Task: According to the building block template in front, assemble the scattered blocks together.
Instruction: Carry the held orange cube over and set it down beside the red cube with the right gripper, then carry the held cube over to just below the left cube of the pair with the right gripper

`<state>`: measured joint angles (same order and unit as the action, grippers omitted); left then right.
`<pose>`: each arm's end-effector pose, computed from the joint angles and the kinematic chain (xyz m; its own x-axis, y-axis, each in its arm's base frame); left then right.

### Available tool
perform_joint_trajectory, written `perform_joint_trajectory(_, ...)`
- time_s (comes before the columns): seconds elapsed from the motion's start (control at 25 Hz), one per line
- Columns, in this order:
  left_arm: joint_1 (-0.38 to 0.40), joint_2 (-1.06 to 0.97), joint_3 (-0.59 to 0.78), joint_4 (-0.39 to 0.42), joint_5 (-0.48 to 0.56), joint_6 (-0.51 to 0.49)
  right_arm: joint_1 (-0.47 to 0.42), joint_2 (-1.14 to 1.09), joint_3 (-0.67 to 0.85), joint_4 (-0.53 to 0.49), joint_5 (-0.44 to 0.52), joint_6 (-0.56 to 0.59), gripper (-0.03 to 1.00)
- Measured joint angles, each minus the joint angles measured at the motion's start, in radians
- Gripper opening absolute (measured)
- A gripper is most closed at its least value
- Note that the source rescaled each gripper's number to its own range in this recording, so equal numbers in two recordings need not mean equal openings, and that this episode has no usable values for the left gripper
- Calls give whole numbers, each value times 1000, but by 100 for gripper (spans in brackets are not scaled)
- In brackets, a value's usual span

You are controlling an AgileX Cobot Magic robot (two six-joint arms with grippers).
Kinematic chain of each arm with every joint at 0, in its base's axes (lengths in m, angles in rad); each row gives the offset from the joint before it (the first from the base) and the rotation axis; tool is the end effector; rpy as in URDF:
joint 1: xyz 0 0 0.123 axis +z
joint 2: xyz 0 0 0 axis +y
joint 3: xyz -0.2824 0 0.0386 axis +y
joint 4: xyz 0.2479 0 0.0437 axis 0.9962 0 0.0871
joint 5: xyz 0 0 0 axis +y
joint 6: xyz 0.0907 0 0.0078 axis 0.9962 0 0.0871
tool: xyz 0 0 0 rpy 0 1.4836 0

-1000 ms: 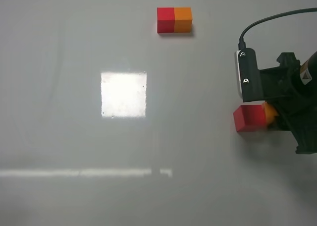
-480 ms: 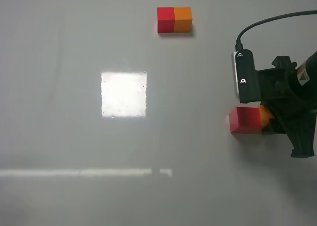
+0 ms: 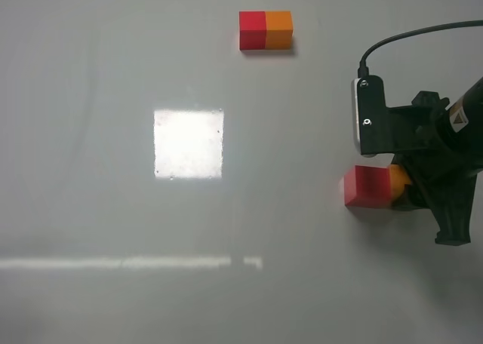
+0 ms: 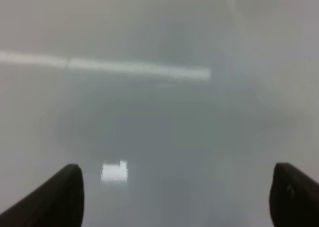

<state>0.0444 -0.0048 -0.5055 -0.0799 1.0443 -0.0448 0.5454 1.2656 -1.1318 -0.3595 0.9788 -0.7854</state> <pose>-0.0054 -0.0065 0.2802 -0.4304 -0.1039 -0.8966 -0.0187 0.9942 -0.1062 0.2282 0.1074 0.3411 -0.0905 -0.9915 -0.0931 -0.7971 0.1282 -0.5901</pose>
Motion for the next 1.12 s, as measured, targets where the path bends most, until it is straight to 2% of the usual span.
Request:
perform_joint_trajectory(0.12, 0, 0, 0, 0, 0, 0, 0, 0, 0, 10, 0, 12, 1)
perform_joint_trajectory(0.2, 0, 0, 0, 0, 0, 0, 0, -1, 0, 25, 0, 17, 6)
perform_joint_trajectory(0.24, 0, 0, 0, 0, 0, 0, 0, -2, 0, 34, 0, 20, 11)
perform_joint_trajectory(0.36, 0, 0, 0, 0, 0, 1, 0, -11, 0, 51, -3, 34, 43)
perform_joint_trajectory(0.44, 0, 0, 0, 0, 0, 1, 0, -17, 0, 59, -3, 37, 60)
perform_joint_trajectory(0.52, 0, 0, 0, 0, 0, 1, 0, -22, 0, 72, -3, 46, 67)
perform_joint_trajectory(0.76, 0, 0, 0, 0, 0, 1, 1, -22, 0, 119, -22, 126, 71)
perform_joint_trajectory(1.12, 0, 0, 0, 0, -1, 2, 1, 13, 0, 127, -50, 143, 71)
